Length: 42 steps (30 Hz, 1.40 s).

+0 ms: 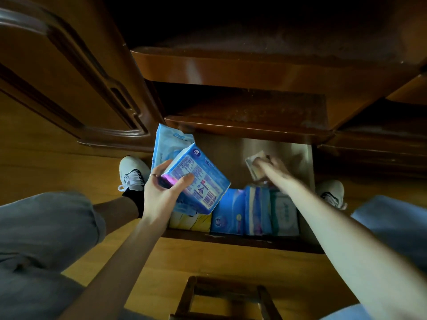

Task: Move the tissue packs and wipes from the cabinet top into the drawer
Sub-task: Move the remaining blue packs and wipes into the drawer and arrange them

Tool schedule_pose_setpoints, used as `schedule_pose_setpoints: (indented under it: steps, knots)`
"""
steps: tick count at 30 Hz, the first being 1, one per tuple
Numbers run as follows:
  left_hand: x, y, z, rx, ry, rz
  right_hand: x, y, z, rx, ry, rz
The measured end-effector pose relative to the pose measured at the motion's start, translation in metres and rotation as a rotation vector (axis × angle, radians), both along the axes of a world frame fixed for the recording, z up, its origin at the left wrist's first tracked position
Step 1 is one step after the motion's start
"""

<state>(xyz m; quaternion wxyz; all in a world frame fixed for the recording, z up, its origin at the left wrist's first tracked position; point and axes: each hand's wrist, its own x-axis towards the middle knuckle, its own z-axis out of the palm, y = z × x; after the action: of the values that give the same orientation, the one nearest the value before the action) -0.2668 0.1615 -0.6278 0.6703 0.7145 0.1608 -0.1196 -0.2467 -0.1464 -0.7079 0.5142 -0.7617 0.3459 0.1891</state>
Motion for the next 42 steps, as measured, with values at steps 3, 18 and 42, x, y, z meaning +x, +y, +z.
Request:
schedule_pose_setpoints:
  steps: [3, 18, 42]
  knots:
    - [-0.001, -0.005, 0.001, -0.01, -0.014, 0.001, -0.018, -0.011, 0.013, -0.01, 0.05, 0.036]
    - [-0.022, -0.019, 0.009, -0.1, 0.035, 0.064, -0.092, 0.011, 0.072, 0.205, 0.095, -0.099]
    - [-0.009, 0.006, -0.023, 0.188, -0.005, -0.034, 0.003, -0.023, 0.013, -0.068, -0.098, 0.125]
